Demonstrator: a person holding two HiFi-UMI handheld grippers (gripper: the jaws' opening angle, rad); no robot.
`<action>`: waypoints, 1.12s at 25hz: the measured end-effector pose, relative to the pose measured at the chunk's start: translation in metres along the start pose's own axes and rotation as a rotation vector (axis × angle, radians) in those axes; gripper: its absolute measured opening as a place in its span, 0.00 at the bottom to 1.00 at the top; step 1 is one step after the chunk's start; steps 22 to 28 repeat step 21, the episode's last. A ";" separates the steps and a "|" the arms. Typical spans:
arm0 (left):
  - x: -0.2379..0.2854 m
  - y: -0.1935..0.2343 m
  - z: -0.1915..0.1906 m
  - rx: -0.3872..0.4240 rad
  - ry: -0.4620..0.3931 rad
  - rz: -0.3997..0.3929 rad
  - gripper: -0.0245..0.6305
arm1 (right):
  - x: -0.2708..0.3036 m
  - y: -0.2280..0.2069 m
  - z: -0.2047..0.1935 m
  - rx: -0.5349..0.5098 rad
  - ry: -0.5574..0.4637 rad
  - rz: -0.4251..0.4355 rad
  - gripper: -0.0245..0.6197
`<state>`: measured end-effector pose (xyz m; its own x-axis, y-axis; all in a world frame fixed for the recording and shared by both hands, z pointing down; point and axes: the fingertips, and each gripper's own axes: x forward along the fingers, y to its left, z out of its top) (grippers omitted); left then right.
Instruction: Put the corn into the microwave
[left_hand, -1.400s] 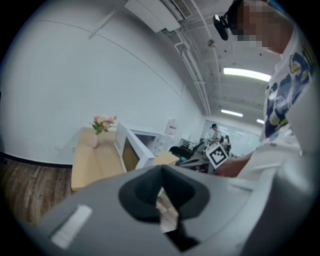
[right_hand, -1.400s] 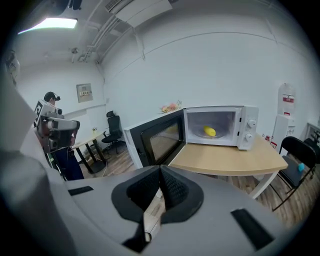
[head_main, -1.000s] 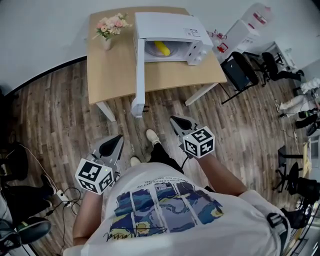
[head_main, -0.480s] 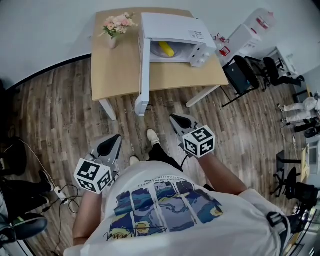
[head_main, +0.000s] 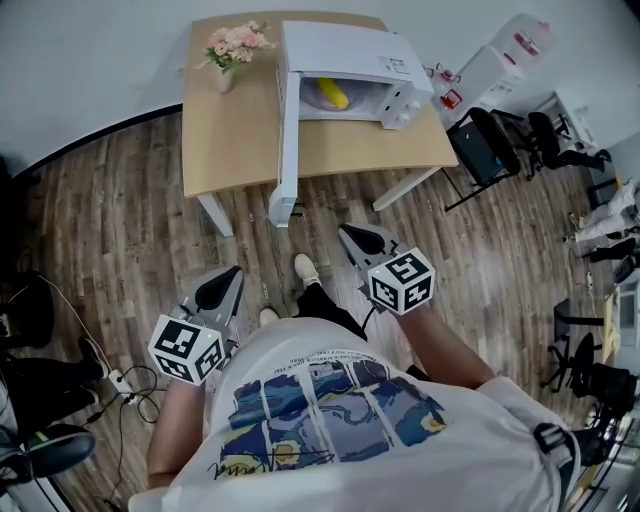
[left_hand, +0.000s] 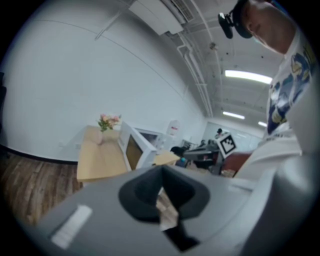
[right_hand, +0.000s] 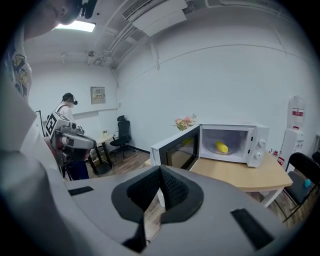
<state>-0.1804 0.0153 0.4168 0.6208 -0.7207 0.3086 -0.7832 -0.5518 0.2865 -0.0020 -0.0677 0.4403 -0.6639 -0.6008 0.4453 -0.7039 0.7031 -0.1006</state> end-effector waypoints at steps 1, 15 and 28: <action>0.001 0.000 0.000 0.001 0.001 0.000 0.05 | -0.001 0.000 0.002 -0.004 -0.005 0.001 0.05; 0.017 0.006 0.003 0.002 0.024 0.022 0.05 | 0.008 -0.015 0.003 0.001 -0.014 0.012 0.05; 0.038 0.016 0.019 -0.010 0.012 0.021 0.05 | 0.022 -0.036 0.012 -0.003 -0.015 0.018 0.05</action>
